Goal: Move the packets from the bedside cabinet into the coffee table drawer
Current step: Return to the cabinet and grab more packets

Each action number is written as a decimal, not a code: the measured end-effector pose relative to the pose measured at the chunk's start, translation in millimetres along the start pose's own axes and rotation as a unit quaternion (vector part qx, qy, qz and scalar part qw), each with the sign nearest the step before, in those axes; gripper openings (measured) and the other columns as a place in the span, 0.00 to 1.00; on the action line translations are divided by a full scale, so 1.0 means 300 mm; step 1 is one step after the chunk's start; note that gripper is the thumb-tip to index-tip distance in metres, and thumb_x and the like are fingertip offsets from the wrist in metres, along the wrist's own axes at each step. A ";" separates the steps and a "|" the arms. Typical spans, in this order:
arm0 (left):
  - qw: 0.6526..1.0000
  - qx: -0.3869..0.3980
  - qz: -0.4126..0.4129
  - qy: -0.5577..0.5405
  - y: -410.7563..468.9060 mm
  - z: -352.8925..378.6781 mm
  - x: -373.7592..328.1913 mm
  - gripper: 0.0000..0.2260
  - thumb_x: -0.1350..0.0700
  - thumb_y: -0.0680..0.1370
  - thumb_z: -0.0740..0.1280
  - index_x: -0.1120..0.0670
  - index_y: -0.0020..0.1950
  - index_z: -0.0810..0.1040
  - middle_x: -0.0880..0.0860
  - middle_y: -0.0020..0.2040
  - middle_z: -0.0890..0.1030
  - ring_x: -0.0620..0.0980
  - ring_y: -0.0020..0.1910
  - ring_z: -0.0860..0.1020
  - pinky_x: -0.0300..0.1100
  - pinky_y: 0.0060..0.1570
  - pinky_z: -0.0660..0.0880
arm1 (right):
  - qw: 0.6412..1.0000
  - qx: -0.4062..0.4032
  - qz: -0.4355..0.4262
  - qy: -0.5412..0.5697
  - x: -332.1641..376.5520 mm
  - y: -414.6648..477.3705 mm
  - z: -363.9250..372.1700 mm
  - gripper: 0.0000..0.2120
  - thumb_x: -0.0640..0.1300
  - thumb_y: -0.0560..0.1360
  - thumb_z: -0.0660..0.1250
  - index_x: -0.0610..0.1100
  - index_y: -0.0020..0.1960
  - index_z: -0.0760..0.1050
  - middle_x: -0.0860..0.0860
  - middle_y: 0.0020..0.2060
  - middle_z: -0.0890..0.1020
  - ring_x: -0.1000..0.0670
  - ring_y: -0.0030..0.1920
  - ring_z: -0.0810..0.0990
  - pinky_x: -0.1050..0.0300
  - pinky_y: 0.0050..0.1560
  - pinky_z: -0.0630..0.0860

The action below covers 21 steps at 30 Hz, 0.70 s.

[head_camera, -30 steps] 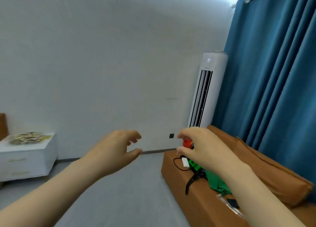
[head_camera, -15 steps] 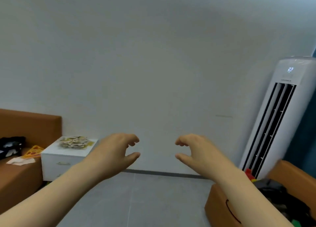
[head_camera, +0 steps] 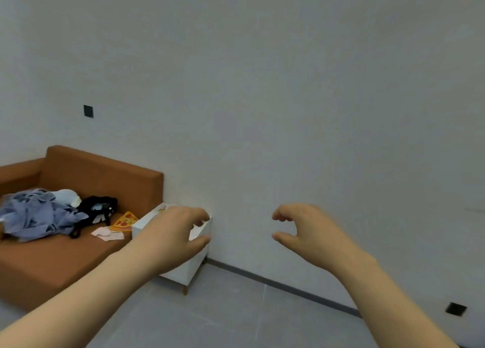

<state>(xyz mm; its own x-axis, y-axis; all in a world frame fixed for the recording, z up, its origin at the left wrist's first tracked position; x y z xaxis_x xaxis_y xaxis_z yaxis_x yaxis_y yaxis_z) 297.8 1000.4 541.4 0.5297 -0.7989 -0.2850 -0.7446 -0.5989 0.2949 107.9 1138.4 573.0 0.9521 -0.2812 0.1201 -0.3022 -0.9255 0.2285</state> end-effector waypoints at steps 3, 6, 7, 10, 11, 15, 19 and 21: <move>0.999 -0.010 -0.030 0.023 0.161 0.013 0.114 0.18 0.45 0.76 0.64 0.45 0.65 0.73 0.42 0.59 0.78 0.40 0.57 0.75 0.37 0.56 0.73 | 0.999 0.010 -0.028 0.012 -0.041 0.235 0.066 0.17 0.53 0.77 0.64 0.52 0.64 0.72 0.56 0.60 0.77 0.55 0.61 0.73 0.60 0.61 0.70; 0.997 -0.014 -0.066 0.038 0.309 0.037 0.230 0.18 0.45 0.76 0.64 0.45 0.65 0.73 0.42 0.59 0.77 0.40 0.57 0.74 0.36 0.56 0.72 | 0.998 0.025 -0.056 0.025 -0.074 0.463 0.137 0.17 0.53 0.77 0.64 0.52 0.65 0.71 0.56 0.61 0.76 0.55 0.63 0.72 0.60 0.62 0.69; 0.996 -0.015 -0.081 0.038 0.351 0.049 0.274 0.17 0.45 0.76 0.64 0.45 0.65 0.73 0.42 0.59 0.77 0.40 0.57 0.74 0.36 0.55 0.72 | 0.997 0.032 -0.066 0.027 -0.081 0.536 0.165 0.17 0.52 0.77 0.63 0.52 0.65 0.71 0.56 0.62 0.76 0.55 0.63 0.72 0.60 0.62 0.69; 0.992 -0.009 -0.120 0.042 0.451 0.095 0.410 0.16 0.44 0.76 0.64 0.43 0.63 0.73 0.40 0.58 0.77 0.38 0.57 0.74 0.35 0.54 0.71 | 0.994 0.057 -0.089 0.034 -0.087 0.735 0.256 0.17 0.52 0.77 0.64 0.52 0.65 0.71 0.57 0.61 0.76 0.55 0.63 0.72 0.60 0.62 0.70; 0.991 -0.007 -0.130 0.042 0.484 0.111 0.457 0.16 0.43 0.76 0.64 0.42 0.63 0.73 0.39 0.58 0.77 0.37 0.56 0.74 0.34 0.52 0.71 | 0.993 0.064 -0.096 0.038 -0.085 0.798 0.287 0.17 0.52 0.77 0.64 0.52 0.65 0.71 0.57 0.61 0.76 0.55 0.62 0.72 0.61 0.61 0.70; 0.986 -0.002 -0.159 0.054 0.625 0.174 0.643 0.17 0.44 0.76 0.64 0.44 0.63 0.73 0.40 0.58 0.77 0.37 0.54 0.74 0.31 0.46 0.67 | 0.989 0.084 -0.115 0.047 -0.075 1.040 0.415 0.16 0.52 0.77 0.64 0.52 0.64 0.72 0.57 0.60 0.76 0.55 0.62 0.72 0.60 0.61 0.70; 0.983 0.005 -0.175 0.050 0.789 0.237 0.850 0.17 0.44 0.76 0.64 0.44 0.64 0.73 0.40 0.58 0.77 0.38 0.55 0.74 0.31 0.46 0.66 | 0.987 0.096 -0.120 0.050 -0.061 1.293 0.550 0.16 0.52 0.77 0.63 0.53 0.64 0.72 0.57 0.61 0.76 0.56 0.62 0.72 0.61 0.60 0.70; 0.982 0.012 -0.181 0.044 0.877 0.260 0.970 0.17 0.43 0.76 0.64 0.44 0.64 0.73 0.40 0.58 0.77 0.39 0.55 0.75 0.32 0.47 0.68 | 0.987 0.106 -0.109 0.059 -0.049 1.430 0.618 0.16 0.52 0.77 0.63 0.52 0.64 0.72 0.57 0.61 0.76 0.56 0.62 0.72 0.61 0.60 0.70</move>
<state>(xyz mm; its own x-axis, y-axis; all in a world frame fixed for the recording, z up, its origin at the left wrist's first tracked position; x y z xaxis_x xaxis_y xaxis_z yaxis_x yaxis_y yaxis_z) 224.3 614.6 464.9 0.7937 -0.5366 -0.2866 -0.5102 -0.8437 0.1667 -27.1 698.4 490.2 0.9778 -0.0494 0.2039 -0.0620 -0.9965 0.0559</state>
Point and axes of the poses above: each hand's wrist, its own y-axis towards the middle knuckle, its own z-axis out of the palm, x = y × z, the point moved 3 cm from there along y, towards the middle knuckle
